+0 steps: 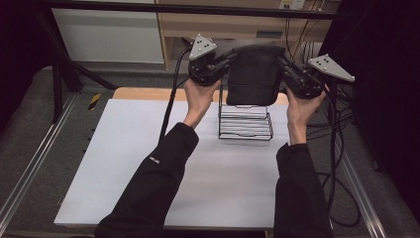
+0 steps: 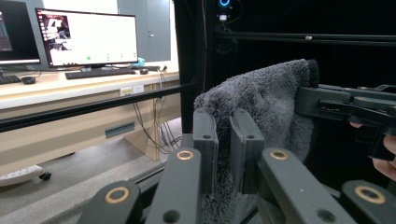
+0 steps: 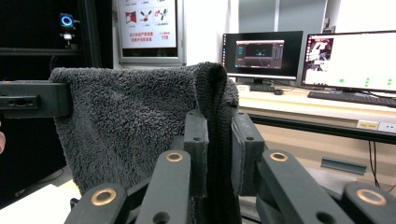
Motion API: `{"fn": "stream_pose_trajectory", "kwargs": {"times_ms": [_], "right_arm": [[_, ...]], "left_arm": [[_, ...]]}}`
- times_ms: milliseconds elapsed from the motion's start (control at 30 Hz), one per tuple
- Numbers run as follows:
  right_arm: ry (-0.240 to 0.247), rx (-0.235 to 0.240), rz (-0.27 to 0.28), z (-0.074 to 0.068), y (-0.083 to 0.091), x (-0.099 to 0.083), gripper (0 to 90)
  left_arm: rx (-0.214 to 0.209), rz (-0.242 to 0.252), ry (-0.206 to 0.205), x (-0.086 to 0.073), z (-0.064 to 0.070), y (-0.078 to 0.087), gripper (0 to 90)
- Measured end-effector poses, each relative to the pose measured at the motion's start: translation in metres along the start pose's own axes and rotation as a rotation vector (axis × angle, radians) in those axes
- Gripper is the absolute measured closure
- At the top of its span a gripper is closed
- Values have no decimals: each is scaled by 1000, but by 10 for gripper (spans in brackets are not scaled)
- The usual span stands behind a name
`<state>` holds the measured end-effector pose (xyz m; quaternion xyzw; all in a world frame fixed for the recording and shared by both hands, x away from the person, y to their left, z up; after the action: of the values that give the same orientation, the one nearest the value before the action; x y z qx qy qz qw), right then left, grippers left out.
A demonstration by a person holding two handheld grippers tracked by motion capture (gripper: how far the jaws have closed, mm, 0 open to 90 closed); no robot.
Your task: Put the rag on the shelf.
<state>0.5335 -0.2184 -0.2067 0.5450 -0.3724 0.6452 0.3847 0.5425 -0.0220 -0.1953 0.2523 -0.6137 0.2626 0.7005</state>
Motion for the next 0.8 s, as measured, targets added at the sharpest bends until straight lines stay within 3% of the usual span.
{"fn": "stream_pose_trajectory", "kwargs": {"times_ms": [533,800], "right_arm": [[19,4,5,-6,15,-17,793],[18,0,23,-8,21,-25,794]], "left_arm": [[-23,-11,-8,-20,10,8,816],[-22,7,-11,-24,17,11,816]]}}
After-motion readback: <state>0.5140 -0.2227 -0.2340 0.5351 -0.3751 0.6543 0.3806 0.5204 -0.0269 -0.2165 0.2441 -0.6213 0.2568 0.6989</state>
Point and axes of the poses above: each handheld gripper's, and its own axes: y roughly backward along the jaws, x roughly out of its top, z roughly to its right, the point moved 7 cm from there along -y, roughly forward along the jaws, and after that the axes turned 7 degrees about y, right-handed, at the moved point
